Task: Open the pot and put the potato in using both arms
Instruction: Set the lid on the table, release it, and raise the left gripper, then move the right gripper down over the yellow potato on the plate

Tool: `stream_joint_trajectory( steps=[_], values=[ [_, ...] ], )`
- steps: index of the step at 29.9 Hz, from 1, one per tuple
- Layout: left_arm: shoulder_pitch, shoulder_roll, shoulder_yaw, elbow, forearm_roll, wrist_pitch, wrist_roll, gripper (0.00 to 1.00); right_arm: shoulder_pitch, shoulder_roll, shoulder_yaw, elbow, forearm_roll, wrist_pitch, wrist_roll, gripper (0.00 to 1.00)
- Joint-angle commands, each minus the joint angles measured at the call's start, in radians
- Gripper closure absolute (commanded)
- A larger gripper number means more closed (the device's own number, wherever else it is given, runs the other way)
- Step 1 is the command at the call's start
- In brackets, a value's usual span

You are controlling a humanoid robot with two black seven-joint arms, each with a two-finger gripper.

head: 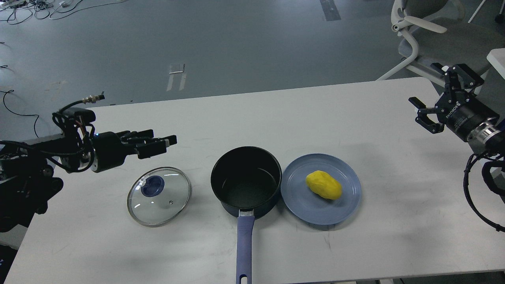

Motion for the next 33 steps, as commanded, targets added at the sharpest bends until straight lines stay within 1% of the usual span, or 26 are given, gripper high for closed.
stream_joint_trajectory(
  steps=[1,3,5,8,11,13,15,17,19,20,21,23,24,26,29,33],
  values=[
    [-0.055,-0.008,-0.013,-0.013,-0.544,-0.089,0.000,0.03,0.003,-0.001,-0.001,0.001,0.000,0.000,0.000,0.00],
    [-0.057,-0.019,-0.028,-0.013,-0.688,-0.120,0.000,0.03,0.005,-0.001,-0.002,0.004,0.000,0.000,0.000,0.00],
    [-0.052,-0.051,-0.100,-0.008,-0.864,-0.177,0.000,0.03,0.015,-0.017,-0.006,0.019,-0.011,0.000,0.000,0.00],
    [-0.045,-0.089,-0.151,0.007,-0.897,-0.200,0.000,0.03,0.043,-0.076,-0.012,0.069,-0.078,0.000,0.000,0.00],
    [-0.045,-0.120,-0.157,0.016,-0.899,-0.202,0.027,0.03,0.109,-0.136,-0.022,0.139,-0.257,0.000,0.000,0.00],
    [-0.043,-0.138,-0.157,0.018,-0.897,-0.203,0.033,0.03,0.199,-0.197,-0.061,0.208,-0.438,0.000,0.000,0.00],
    [-0.043,-0.150,-0.157,0.018,-0.896,-0.202,0.033,0.03,0.257,-0.230,-0.094,0.248,-0.518,0.000,0.000,0.00],
    [-0.043,-0.161,-0.155,0.021,-0.896,-0.202,0.035,0.03,0.365,-0.268,-0.174,0.297,-0.619,0.000,0.000,0.00],
    [-0.043,-0.169,-0.155,0.023,-0.893,-0.202,0.038,0.03,0.542,-0.276,-0.338,0.352,-0.730,0.000,0.000,0.00],
    [-0.043,-0.172,-0.157,0.023,-0.893,-0.202,0.038,0.03,0.589,-0.274,-0.387,0.363,-0.755,0.000,0.000,0.00],
    [-0.043,-0.175,-0.157,0.023,-0.893,-0.202,0.038,0.03,0.682,-0.262,-0.489,0.380,-0.800,0.000,0.000,0.00],
    [-0.043,-0.175,-0.155,0.023,-0.893,-0.202,0.041,0.03,0.762,-0.232,-0.580,0.391,-0.848,0.000,0.000,0.00],
    [-0.043,-0.175,-0.155,0.023,-0.891,-0.202,0.042,0.03,0.828,-0.183,-0.660,0.394,-0.897,0.000,0.000,0.00],
    [-0.043,-0.175,-0.155,0.023,-0.891,-0.203,0.042,0.03,0.895,-0.124,-0.750,0.395,-0.961,0.000,0.000,0.00],
    [-0.045,-0.175,-0.155,0.023,-0.890,-0.203,0.042,0.03,0.936,-0.057,-0.821,0.395,-1.032,0.000,0.000,0.00],
    [-0.045,-0.167,-0.157,0.023,-0.890,-0.203,0.042,0.03,0.977,0.069,-0.930,0.397,-1.165,0.000,0.000,0.00]
  ],
)
